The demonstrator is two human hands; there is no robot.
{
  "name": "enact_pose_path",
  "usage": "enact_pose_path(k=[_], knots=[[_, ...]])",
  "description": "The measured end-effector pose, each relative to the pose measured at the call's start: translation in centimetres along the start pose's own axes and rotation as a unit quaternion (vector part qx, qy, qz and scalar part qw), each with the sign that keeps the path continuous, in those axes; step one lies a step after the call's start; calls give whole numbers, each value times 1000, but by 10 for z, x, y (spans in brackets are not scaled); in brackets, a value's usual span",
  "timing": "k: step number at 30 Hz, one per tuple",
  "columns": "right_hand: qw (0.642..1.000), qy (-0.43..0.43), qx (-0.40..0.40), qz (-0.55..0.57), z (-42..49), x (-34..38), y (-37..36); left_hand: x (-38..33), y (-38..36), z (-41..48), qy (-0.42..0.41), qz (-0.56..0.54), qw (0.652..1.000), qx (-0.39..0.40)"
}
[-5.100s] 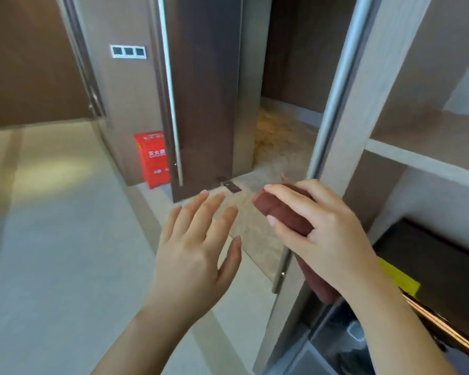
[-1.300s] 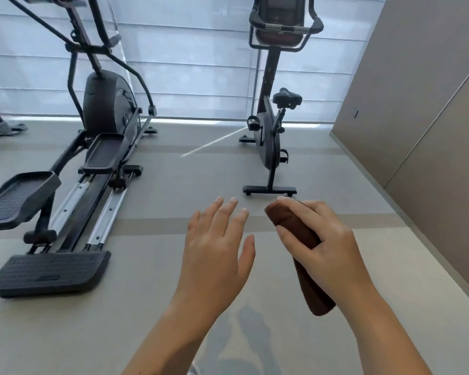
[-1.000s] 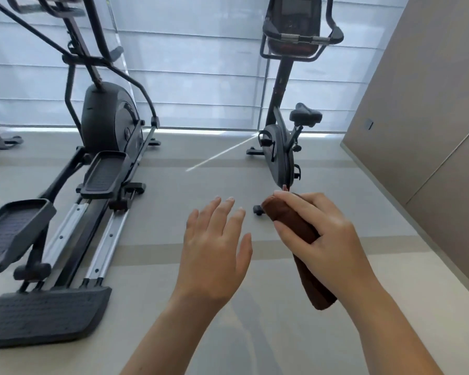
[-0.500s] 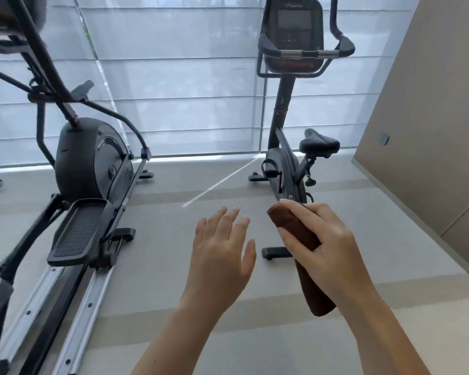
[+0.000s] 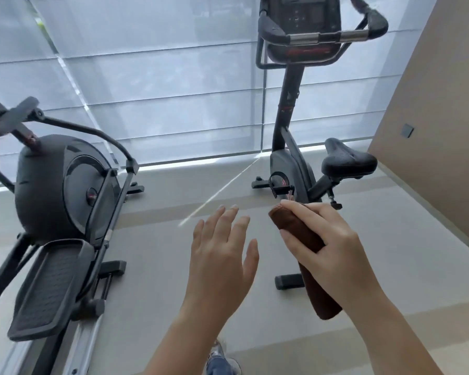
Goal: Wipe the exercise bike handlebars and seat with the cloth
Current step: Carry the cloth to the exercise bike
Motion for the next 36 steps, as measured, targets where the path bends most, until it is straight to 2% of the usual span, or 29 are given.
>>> enact_pose_path(k=[7,10,13,19,23,29,36], knots=[[1000,-1,-8,-26,150,0,-83,113,-27,126,3,-23,1000,17],[999,1,4,-38,213,3,-116,154,-32,185,-26,-19,999,22],[999,-8,1,-50,256,-4,-146,189,-42,231,-47,-10,998,30],[997,-32,-3,-65,327,-25,-188,241,-71,289,-35,-42,997,57],[997,-25,-6,-67,382,-41,-223,278,-91,340,-35,-51,997,40],[996,-20,-55,-74,476,-85,-259,320,-135,441,-73,-48,995,37],[986,-24,-137,-87,593,-136,-255,340,-177,576,-142,-65,988,13]])
Point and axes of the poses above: each hand's wrist, its own z-axis towards the middle knuckle, its own y-axis out of the back of the hand, x = y × z, the point moved 2 cm from there along z, towards the middle knuckle, and after that the axes turned 13 degrees about -z, right-handed, at the moved point
